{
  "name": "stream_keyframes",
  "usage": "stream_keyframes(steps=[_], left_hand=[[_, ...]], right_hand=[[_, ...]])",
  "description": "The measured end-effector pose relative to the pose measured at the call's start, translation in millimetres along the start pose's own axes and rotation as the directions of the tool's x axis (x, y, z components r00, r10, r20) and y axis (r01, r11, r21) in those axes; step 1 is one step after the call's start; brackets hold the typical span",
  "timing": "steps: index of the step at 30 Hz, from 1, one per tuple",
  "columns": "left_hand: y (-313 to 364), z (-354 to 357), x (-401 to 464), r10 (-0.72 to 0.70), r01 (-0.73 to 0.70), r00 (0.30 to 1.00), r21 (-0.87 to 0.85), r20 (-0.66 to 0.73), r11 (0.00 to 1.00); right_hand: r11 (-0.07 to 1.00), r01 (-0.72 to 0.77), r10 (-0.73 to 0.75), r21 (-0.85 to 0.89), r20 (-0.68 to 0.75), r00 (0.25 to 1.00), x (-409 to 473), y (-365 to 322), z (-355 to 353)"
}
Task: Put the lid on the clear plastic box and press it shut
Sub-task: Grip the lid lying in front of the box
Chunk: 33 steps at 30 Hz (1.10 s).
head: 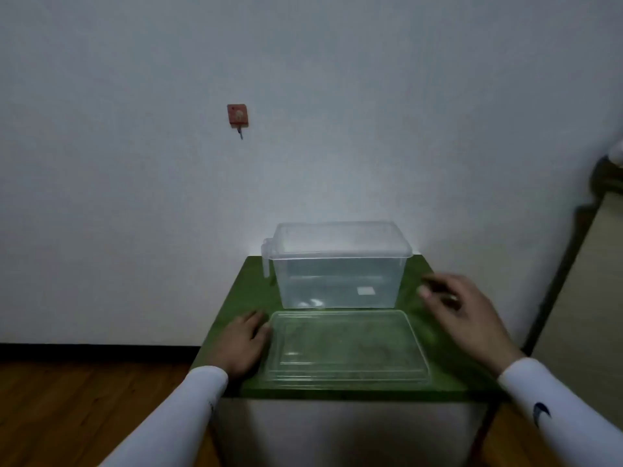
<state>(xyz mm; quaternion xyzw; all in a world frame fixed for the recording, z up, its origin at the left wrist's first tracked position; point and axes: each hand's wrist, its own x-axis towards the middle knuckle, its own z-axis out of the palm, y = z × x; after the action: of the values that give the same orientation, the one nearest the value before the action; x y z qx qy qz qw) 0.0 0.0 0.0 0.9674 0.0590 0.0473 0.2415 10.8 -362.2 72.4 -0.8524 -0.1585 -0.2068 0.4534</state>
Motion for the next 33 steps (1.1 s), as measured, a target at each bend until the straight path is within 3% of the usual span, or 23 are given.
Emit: stream_keyframes(steps=[4,8,12,17,24,28,33], left_hand=[[9,1,-3,0.013,-0.013,1.000,-0.017,0.009,1.000],[7,5,-2,0.012,-0.011,0.999,-0.036,0.033,0.999],[5,13,-2,0.018,-0.013,0.998,-0.096,0.057,0.995],[1,19,-2,0.054,-0.051,0.995,-0.042,0.080,0.998],[1,25,-1,0.060,-0.060,0.994,-0.003,0.092,0.998],[1,25,-5,0.048,-0.040,0.996,-0.118,0.072,0.992],[11,16,-15,0.088,-0.097,0.995,-0.253,-0.050,0.963]], right_hand=[[0.954,-0.108,0.183,-0.280,0.258,0.949,-18,31,23],[0.910,-0.157,0.315,-0.383,0.397,0.862,-21,51,37],[0.870,-0.096,0.363,-0.483,0.499,0.787,-26,60,46],[0.833,-0.006,0.362,-0.553,0.538,0.761,-30,63,51],[0.825,-0.003,0.360,-0.565,0.522,0.773,-34,60,52],[0.853,-0.053,0.347,-0.520,0.488,0.801,-37,53,49],[0.875,-0.067,0.302,-0.480,0.431,0.850,-40,42,48]])
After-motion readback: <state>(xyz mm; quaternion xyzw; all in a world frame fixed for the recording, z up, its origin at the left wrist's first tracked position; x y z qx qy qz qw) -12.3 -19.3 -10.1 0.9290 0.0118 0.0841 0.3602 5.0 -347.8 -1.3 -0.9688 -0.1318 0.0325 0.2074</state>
